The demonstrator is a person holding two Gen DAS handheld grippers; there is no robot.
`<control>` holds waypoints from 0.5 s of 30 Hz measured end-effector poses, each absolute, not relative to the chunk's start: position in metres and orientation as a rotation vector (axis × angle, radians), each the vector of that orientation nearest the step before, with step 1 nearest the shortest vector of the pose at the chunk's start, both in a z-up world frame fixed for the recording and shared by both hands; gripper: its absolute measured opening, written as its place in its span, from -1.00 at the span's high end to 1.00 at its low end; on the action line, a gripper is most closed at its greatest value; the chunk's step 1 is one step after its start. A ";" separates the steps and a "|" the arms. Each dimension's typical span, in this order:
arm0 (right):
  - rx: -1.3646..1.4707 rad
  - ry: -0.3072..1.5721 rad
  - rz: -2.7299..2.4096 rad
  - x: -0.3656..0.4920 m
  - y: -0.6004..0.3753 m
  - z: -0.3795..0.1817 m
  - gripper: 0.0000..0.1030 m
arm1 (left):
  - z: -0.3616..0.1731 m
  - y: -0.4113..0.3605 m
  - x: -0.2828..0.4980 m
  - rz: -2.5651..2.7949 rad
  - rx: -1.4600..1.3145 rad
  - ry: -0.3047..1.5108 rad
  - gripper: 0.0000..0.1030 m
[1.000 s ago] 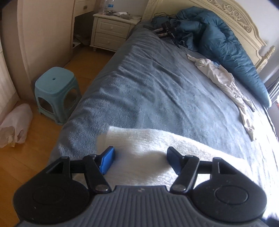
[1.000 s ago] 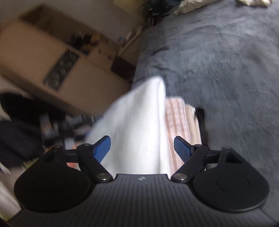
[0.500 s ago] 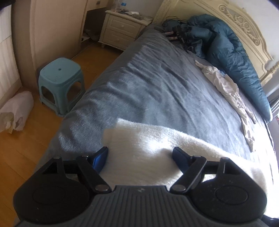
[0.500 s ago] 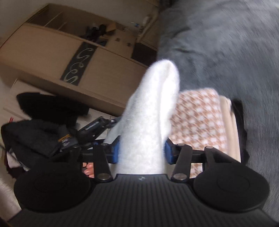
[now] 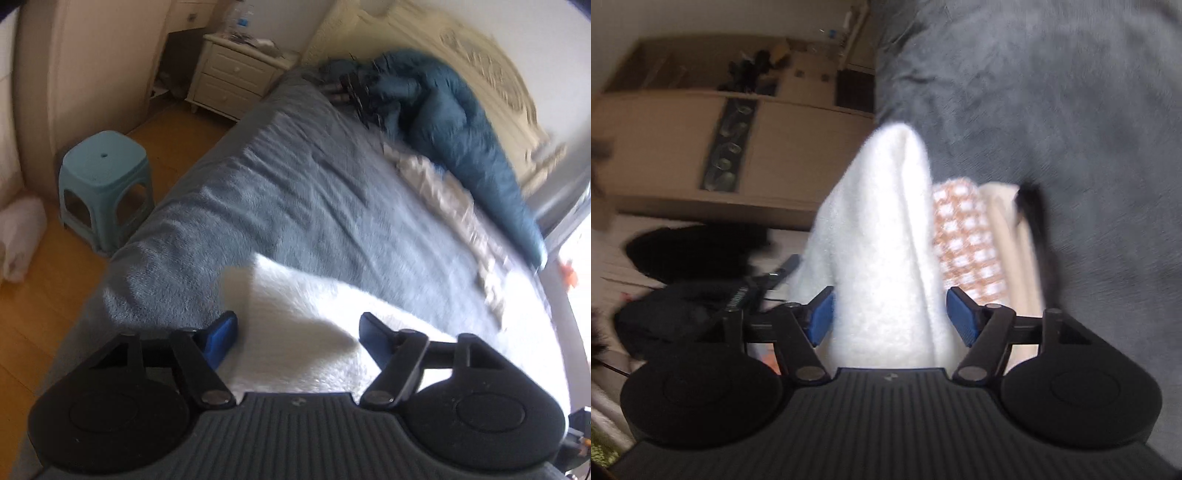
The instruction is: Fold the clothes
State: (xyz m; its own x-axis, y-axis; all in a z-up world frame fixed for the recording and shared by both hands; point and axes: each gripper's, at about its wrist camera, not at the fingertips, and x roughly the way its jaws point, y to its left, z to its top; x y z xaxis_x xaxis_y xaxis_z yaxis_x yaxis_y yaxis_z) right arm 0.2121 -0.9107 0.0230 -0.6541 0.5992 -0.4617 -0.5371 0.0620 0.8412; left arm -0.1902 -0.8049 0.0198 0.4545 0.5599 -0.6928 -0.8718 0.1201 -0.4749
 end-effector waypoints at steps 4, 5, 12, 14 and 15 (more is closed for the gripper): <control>-0.149 1.384 1.723 0.203 -0.897 0.074 -0.31 | 0.034 -0.833 -0.239 1.152 -1.048 0.215 -0.42; -0.201 1.353 1.722 0.201 -0.894 0.087 -0.31 | 0.037 -0.841 -0.251 1.172 -1.064 0.178 -0.42; -0.732 0.909 1.994 0.069 -0.874 0.148 -0.36 | 0.007 -0.917 -0.321 1.295 -1.289 0.020 -0.42; -0.894 0.718 2.079 0.010 -0.886 0.143 -0.37 | -0.007 -0.935 -0.334 1.305 -1.356 -0.014 -0.42; -0.974 0.617 2.116 -0.019 -0.892 0.141 -0.38 | -0.015 -0.941 -0.339 1.298 -1.382 -0.027 -0.42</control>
